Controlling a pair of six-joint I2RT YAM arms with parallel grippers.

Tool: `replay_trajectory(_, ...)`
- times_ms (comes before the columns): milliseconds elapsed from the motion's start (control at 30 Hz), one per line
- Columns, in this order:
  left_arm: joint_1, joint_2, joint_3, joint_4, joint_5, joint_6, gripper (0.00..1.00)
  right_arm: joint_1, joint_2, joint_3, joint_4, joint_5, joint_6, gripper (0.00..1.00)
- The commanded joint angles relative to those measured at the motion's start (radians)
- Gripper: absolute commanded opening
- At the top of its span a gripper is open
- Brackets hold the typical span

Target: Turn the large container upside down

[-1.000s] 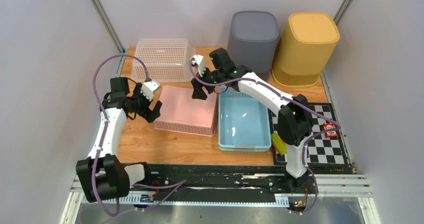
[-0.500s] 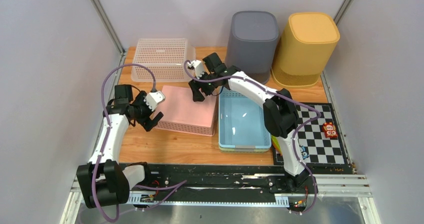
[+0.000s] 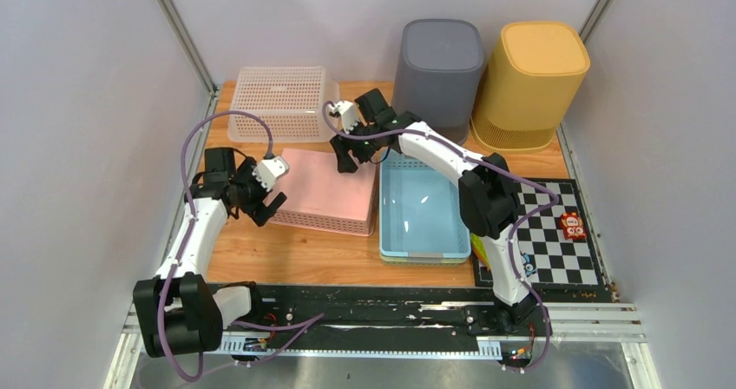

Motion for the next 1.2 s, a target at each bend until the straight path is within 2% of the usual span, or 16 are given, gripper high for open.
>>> replay_trajectory(0, -0.013, 0.009, -0.022, 0.035, -0.015, -0.021, 1.00, -0.026, -0.033, 0.007, -0.028, 0.029, -0.001, 0.75)
replay_trajectory(233, -0.020, 0.017, -0.029, 0.060, -0.033, -0.045, 1.00, -0.041, 0.003, -0.005, -0.040, 0.041, 0.017, 0.75)
replay_trajectory(667, -0.021, 0.076, -0.001, 0.119, -0.120, -0.152, 1.00, -0.011, 0.006, -0.032, -0.160, -0.144, -0.013, 0.74)
replay_trajectory(933, -0.020, 0.098, 0.020, 0.203, -0.290, -0.266, 1.00, 0.033, -0.018, -0.080, -0.161, -0.199, 0.004, 0.74)
replay_trajectory(1167, -0.020, 0.124, 0.062, 0.218, -0.380, -0.332, 1.00, 0.090, -0.006, -0.071, -0.160, -0.224, 0.016, 0.74)
